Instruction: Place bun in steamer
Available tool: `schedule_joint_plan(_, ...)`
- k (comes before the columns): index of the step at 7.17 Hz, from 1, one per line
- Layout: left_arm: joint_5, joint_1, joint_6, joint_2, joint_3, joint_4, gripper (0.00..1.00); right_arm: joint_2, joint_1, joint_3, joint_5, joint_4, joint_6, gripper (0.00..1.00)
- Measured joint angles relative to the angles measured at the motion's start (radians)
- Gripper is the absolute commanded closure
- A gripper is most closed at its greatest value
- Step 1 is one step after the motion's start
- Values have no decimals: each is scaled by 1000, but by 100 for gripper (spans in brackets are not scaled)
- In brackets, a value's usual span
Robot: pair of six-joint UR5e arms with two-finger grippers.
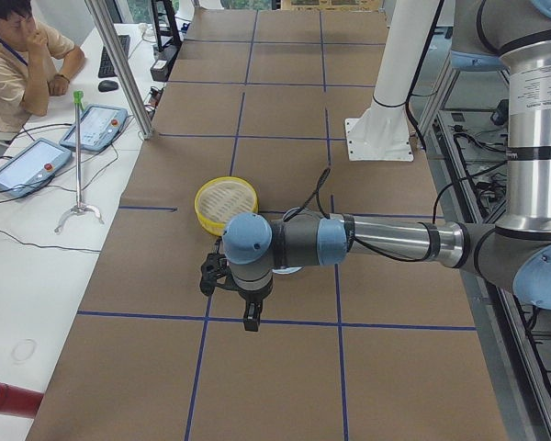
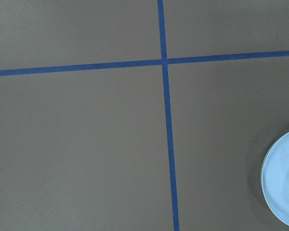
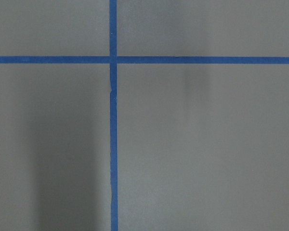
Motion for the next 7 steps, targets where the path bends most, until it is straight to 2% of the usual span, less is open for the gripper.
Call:
schedule_joint_plan(2, 26, -2, 5, 3, -8, -25, 0, 0, 0, 0, 0, 0, 0, 0)
schedule_joint_plan(4, 13, 9, -1, 11, -6, -150, 0, 0, 0, 0, 0, 0, 0, 0)
schedule_joint_plan(6, -50, 88, -96, 23, -11, -233, 0, 0, 0, 0, 0, 0, 0, 0)
schedule_joint_plan(7, -61, 167, -214, 26, -13, -321, 0, 0, 0, 0, 0, 0, 0, 0)
